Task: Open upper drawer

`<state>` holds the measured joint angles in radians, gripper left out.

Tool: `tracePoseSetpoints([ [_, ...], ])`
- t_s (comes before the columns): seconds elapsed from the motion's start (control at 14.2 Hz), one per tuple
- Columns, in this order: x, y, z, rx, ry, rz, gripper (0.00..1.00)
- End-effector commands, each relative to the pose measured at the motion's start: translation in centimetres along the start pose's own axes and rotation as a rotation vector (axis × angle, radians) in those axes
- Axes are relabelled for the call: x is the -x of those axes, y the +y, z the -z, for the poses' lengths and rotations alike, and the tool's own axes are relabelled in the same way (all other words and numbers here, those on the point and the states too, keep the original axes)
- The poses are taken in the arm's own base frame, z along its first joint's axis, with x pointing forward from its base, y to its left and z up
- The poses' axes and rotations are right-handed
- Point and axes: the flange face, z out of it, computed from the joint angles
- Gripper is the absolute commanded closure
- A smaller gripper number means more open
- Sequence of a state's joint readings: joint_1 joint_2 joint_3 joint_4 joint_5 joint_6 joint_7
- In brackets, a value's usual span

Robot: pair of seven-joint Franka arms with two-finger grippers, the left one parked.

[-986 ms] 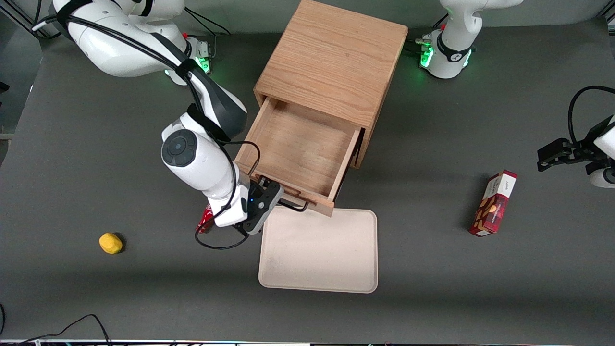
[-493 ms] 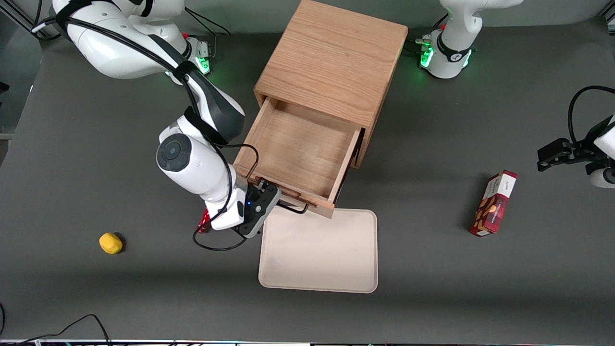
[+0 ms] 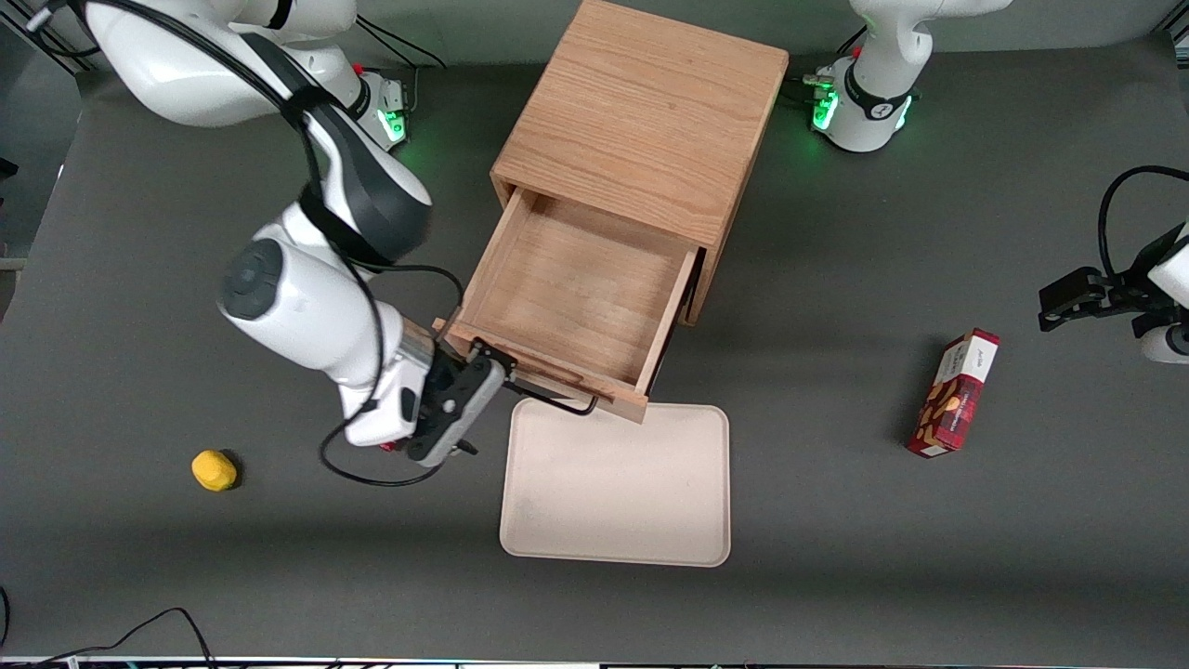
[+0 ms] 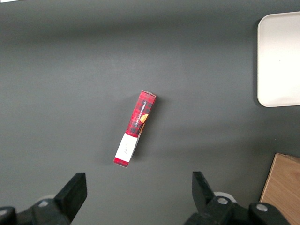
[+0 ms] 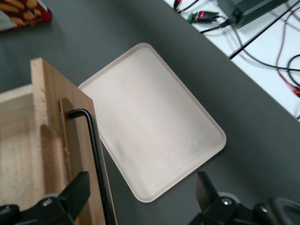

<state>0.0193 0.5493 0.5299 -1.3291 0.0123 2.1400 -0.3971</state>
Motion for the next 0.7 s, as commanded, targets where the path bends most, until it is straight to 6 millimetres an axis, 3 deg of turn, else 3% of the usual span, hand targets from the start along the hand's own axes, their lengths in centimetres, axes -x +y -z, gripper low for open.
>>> tracePoseSetpoints([
  [0.0,3.1,2.7,7.9,0.0,-0.057,-0.109,0.0],
  [0.14,7.0,5.9,13.7,0.04,-0.134,-0.216,0.0],
  [0.28,11.5,7.7,17.5,0.095,-0.198,-0.496,0.0],
  [0.49,16.1,5.6,22.6,0.206,-0.239,-0.86,0.0],
  [0.63,18.5,5.8,24.1,0.358,-0.281,-1.007,0.0],
])
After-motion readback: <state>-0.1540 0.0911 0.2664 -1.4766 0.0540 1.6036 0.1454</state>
